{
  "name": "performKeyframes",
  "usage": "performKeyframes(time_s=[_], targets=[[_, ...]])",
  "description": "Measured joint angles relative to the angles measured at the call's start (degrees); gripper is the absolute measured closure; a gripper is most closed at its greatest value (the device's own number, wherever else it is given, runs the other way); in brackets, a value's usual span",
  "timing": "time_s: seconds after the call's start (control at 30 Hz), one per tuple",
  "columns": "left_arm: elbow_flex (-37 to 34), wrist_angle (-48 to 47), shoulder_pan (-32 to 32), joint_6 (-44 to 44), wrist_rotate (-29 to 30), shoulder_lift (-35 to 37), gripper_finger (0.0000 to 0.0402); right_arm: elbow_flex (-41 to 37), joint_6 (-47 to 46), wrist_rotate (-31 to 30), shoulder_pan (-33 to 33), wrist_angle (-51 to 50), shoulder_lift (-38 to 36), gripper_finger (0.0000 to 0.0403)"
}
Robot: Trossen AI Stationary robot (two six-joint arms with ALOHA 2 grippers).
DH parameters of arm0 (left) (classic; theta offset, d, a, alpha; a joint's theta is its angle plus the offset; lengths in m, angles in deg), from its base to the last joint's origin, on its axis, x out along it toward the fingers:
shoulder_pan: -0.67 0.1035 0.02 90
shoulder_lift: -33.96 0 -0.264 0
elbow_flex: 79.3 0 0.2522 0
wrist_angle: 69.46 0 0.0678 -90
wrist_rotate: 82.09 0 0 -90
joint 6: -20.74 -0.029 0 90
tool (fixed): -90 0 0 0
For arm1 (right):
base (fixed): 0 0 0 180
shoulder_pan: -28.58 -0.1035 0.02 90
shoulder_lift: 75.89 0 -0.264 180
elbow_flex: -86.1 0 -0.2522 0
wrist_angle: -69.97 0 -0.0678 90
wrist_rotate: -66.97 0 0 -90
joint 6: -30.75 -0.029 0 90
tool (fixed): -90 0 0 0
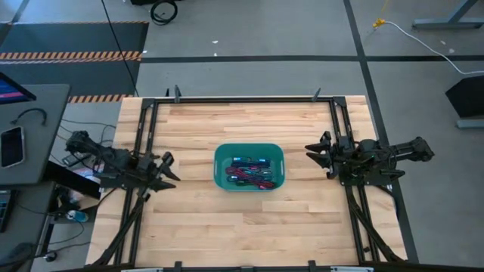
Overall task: Pick and place USB-C Cables
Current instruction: Return to Home Position
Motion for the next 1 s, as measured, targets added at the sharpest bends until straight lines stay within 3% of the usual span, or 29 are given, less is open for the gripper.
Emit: performKeyframes(time_s=[0.2, 0.4, 0.6, 0.83, 1.0], targets=[[-0.1, -0.3, 1.5, 4.7, -4.4, -0.3, 0.0276, 0.0, -0.3, 0.0, 0.0, -0.1, 0.0, 0.0255], [0.0, -9.6, 4.0, 17.0, -9.4, -0.6, 0.0276, 0.0, -2.0, 0.0, 0.0, -2.9, 0.0, 0.0255], [0.0, -9.1, 8.8, 6.4, -9.1, -1.1, 0.0276, 0.0, -1.8, -1.8, 0.0, -3.9, 0.0, 0.0255], [0.0, -9.4, 22.5, -2.2, -8.2, -1.1, 0.0276, 0.0, 0.2, -9.4, 2.0, -5.3, 0.0, 0.0255], [0.0, -8.8, 31.4, 0.3, -17.5, -1.1, 0.0276, 0.0, -3.0, -8.9, 4.3, -8.1, 0.7, 0.0255]])
